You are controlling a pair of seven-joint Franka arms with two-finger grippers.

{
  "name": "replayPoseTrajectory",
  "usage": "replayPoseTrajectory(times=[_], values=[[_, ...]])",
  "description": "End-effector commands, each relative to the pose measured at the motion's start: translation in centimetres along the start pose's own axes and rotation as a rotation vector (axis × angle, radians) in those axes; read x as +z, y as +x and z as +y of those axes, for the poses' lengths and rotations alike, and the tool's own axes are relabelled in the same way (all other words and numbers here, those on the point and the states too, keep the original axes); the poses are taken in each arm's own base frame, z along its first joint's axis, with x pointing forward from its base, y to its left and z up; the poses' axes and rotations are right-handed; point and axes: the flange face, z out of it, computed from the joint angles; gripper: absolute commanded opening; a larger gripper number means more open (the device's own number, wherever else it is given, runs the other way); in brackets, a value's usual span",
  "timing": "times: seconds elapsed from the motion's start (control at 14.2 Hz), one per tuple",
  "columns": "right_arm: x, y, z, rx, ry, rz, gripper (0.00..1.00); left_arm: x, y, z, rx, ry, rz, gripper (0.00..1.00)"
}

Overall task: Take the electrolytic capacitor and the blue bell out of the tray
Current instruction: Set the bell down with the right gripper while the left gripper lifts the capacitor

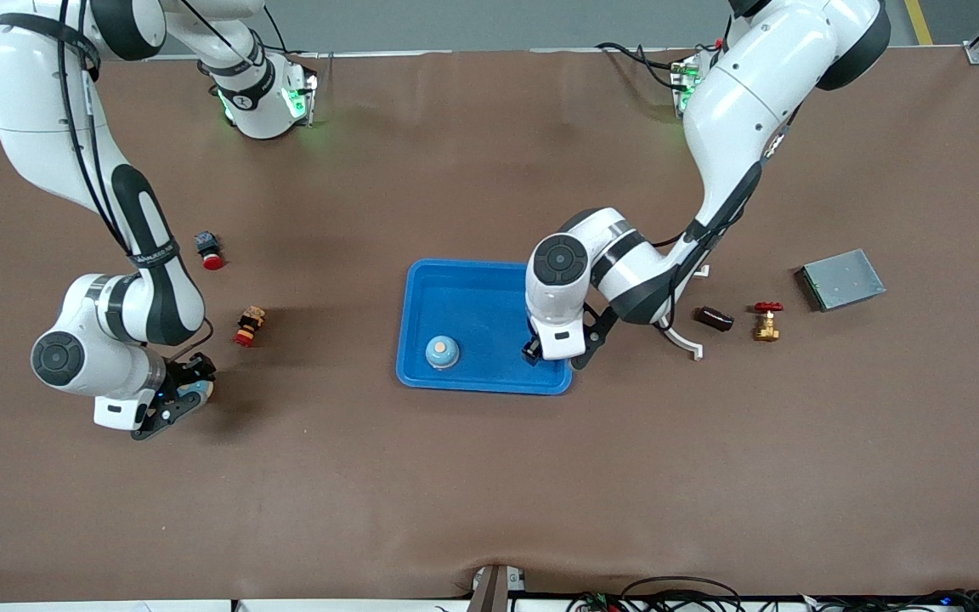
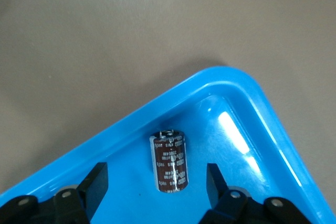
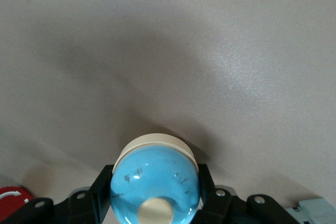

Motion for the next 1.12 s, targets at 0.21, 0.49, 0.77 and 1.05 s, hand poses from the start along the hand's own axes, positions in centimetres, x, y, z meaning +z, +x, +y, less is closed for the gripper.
replayPoseTrajectory(times=[0.21, 0.49, 0.77, 1.05], values=[[0.4, -0.1, 0.3, -0.012, 0.005, 0.015, 0.61, 1.8, -0.2, 0.7, -0.071, -0.032, -0.007, 0.69], [0.4, -0.1, 0.4, -0.008, 0.005, 0.017, 1.00, 1.6, 0.4, 0.9, -0.078, -0.046, -0.011, 0.02], [-1.0, 0.3, 0.0, -0.002, 0.008, 0.018, 1.00, -0.1, 1.3, 1.3, -0.078, -0.071, -0.002, 0.00], [-5.1, 0.5, -1.5, 0.137, 0.125, -0.012, 1.00, -8.8, 7.7, 2.1, -0.151, -0.179, 0.019, 0.00]])
